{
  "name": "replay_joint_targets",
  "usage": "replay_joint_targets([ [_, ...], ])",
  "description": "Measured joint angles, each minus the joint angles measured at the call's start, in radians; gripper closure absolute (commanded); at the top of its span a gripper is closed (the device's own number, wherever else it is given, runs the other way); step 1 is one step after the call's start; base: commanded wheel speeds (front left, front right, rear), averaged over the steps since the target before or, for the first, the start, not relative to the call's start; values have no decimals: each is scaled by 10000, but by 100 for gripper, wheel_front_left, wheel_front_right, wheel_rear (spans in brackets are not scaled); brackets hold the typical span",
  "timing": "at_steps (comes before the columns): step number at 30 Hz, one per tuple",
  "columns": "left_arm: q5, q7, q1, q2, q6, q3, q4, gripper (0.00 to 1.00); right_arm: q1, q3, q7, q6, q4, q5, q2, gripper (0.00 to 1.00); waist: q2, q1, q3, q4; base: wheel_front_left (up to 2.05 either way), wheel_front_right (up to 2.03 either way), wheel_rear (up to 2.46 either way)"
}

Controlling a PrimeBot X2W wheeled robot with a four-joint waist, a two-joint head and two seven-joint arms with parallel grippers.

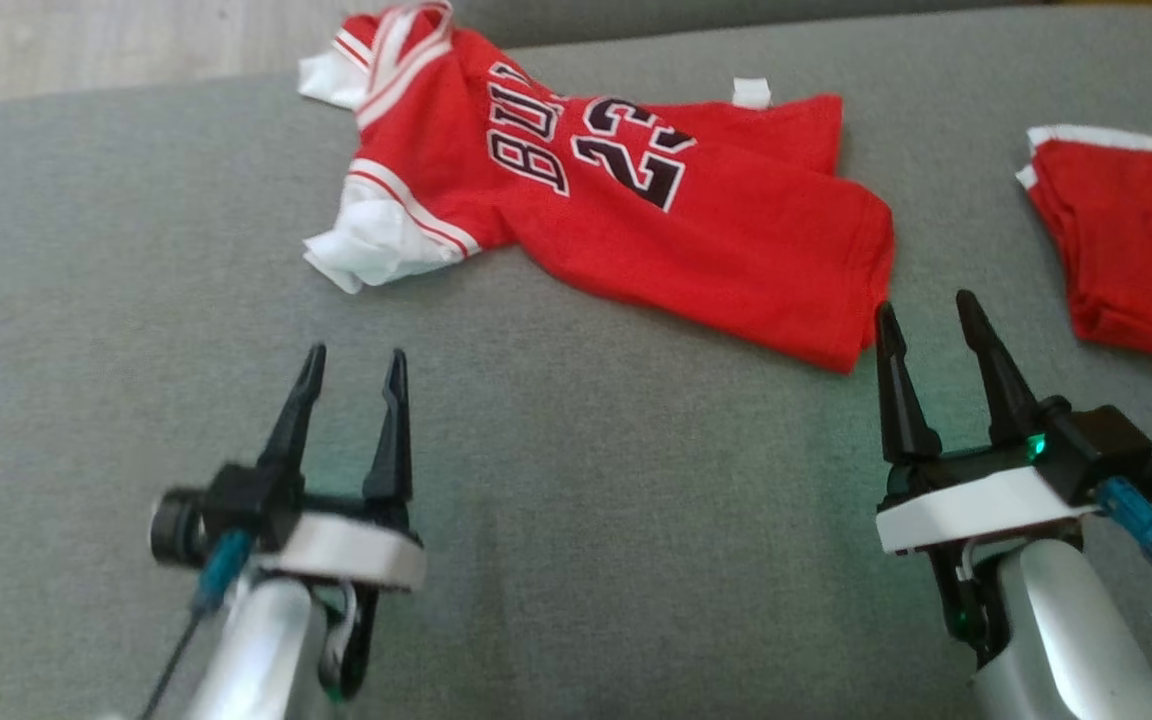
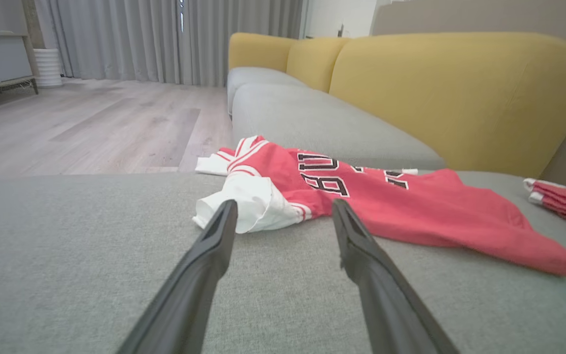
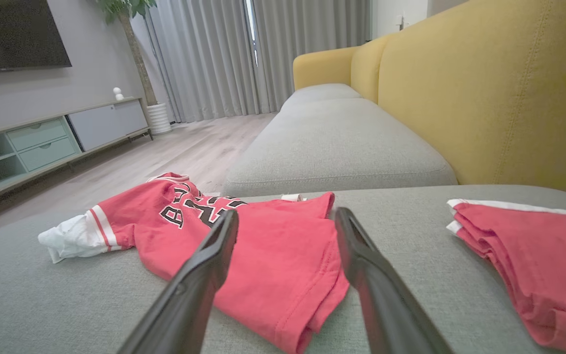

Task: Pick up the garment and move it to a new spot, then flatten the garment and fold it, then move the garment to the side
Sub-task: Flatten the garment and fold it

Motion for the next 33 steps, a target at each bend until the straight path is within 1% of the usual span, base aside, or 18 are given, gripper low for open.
replay_joint_targets([
  [2, 67, 169, -539, 88, -6, 0, 483, 0, -54, 2, 2, 0, -90, 17, 2, 0, 0, 0, 173, -108, 0, 0, 0],
  [7, 320, 920, -2238, 566, -90, 4, 1624, 0, -243, 33, 4, 0, -188, 213, 8, 0, 0, 2, 655, -473, 0, 0, 0],
  [10, 431, 1327, -2981, 765, -92, -6, 2255, 0, -285, 33, 2, 0, -176, 293, 8, 0, 0, 2, 939, -735, 0, 0, 0],
  [12, 522, 1603, -3343, 876, -92, -21, 2715, 0, -367, 59, 2, 0, -173, 353, 8, 0, 0, 2, 1101, -911, 0, 0, 0],
  [13, 522, 1603, -3343, 876, -92, -21, 2715, 0, -367, 59, 2, 0, -173, 353, 8, 0, 0, 2, 1101, -911, 0, 0, 0],
  [17, 558, 1824, -3772, 1081, -90, -15, 3417, 0, -467, 130, 0, 0, -157, 470, 10, 0, 0, 2, 1358, -1252, 0, 0, 0],
  [21, 558, 1965, -3994, 1101, -90, -27, 3854, 0, -580, 138, 0, 0, -132, 529, 10, 0, 0, 2, 1491, -1465, 0, 0, 0],
  [22, 550, 2067, -4022, 1101, -90, -23, 3983, 7, -579, 146, 0, 0, -100, 546, 10, 0, 0, 2, 1490, -1493, 0, 0, 0],
  [23, 504, 2178, -4034, 1093, -92, -25, 4082, 51, -577, 150, 0, 0, -77, 554, 10, 0, 0, 2, 1473, -1509, 0, 0, 0],
  [24, 460, 2217, -4033, 1087, -94, -25, 4149, 89, -577, 159, 0, 0, -71, 554, 10, 0, 0, 1, 1449, -1519, 0, 0, 0],
  [25, 433, 2203, -4031, 1080, -92, -25, 4171, 100, -577, 169, 0, 0, -65, 554, 10, 0, 0, 0, 1421, -1523, 0, 0, 0],
  [29, 372, 1749, -4022, 1018, -92, -31, 4067, 100, -577, 184, 0, 0, -36, 554, 12, 0, 0, 0, 1252, -1495, 0, 0, 0],
  [33, 345, 1221, -3921, 836, -82, -127, 3559, 100, -569, 234, 0, 0, 13, 558, 12, 0, 0, 0, 1016, -1397, 0, 0, 0],
])
